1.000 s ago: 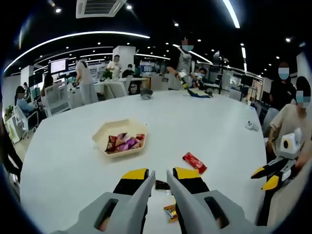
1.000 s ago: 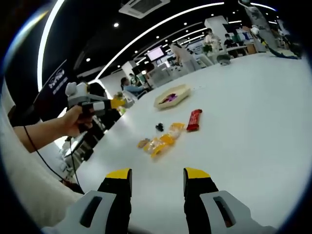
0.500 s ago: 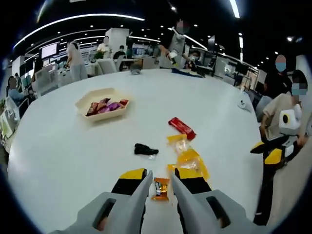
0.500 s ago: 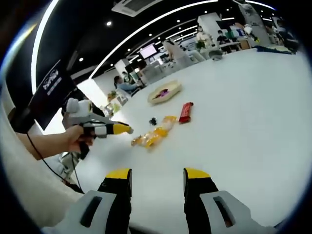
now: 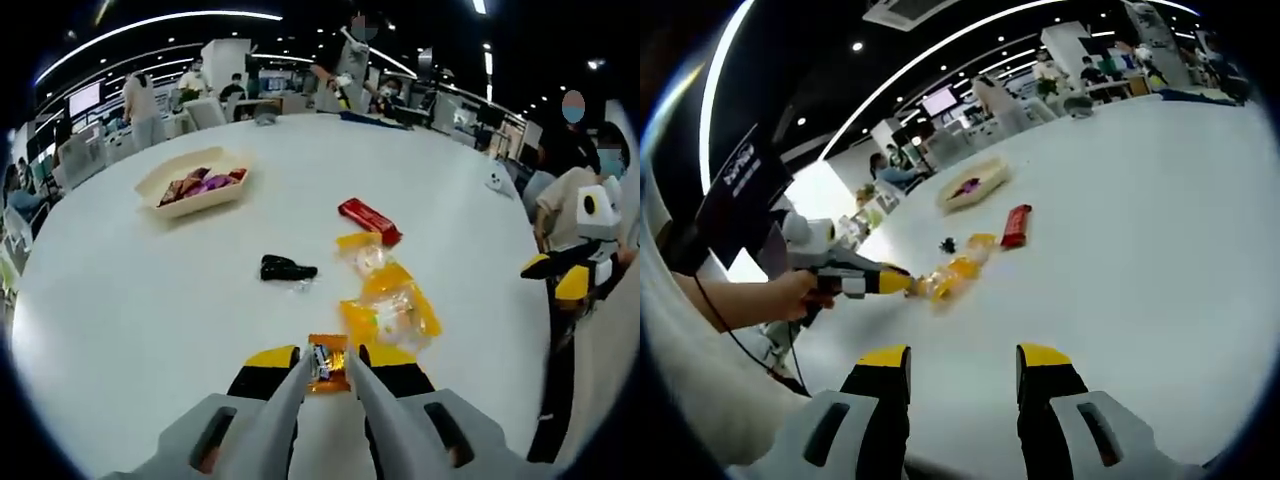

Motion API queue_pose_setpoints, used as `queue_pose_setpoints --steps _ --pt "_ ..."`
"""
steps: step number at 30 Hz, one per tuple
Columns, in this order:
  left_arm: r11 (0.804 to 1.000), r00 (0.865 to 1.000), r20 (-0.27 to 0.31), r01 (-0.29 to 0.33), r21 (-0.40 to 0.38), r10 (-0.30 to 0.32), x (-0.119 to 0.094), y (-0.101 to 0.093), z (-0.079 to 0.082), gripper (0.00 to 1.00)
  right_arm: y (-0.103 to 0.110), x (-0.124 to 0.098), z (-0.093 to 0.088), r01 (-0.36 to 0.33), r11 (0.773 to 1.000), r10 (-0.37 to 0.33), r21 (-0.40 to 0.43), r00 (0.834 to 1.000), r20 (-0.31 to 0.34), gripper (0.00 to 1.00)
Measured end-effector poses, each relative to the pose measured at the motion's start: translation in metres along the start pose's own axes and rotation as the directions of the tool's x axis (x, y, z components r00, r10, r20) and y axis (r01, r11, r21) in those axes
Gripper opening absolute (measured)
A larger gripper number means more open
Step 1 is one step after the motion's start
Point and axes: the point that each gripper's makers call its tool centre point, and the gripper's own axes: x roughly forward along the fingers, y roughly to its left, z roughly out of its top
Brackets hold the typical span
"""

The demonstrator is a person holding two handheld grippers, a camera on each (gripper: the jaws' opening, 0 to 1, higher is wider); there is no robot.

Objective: Place the target food into the container with the food tongs after gripping and lifting it, then release it inside without dropping or visibly crushing the food.

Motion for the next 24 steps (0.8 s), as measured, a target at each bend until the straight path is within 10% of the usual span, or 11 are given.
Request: queue_pose_setpoints --steps 12,24 --pt "1.0 0.999 -0.022 0.027 0.015 -0.026 -0.003 -0.007 0.0 0.16 0.001 0.005 0.001 -0.012 1.0 0.012 0.001 1.0 -0.005 0.42" --pt "0.999 0.994 0.102 -0.043 -0.007 0.043 -0.026 0.024 0.054 0.17 0.0 0.008 0.003 -0.019 1.0 0.019 0.002 1.0 -0.002 0.42"
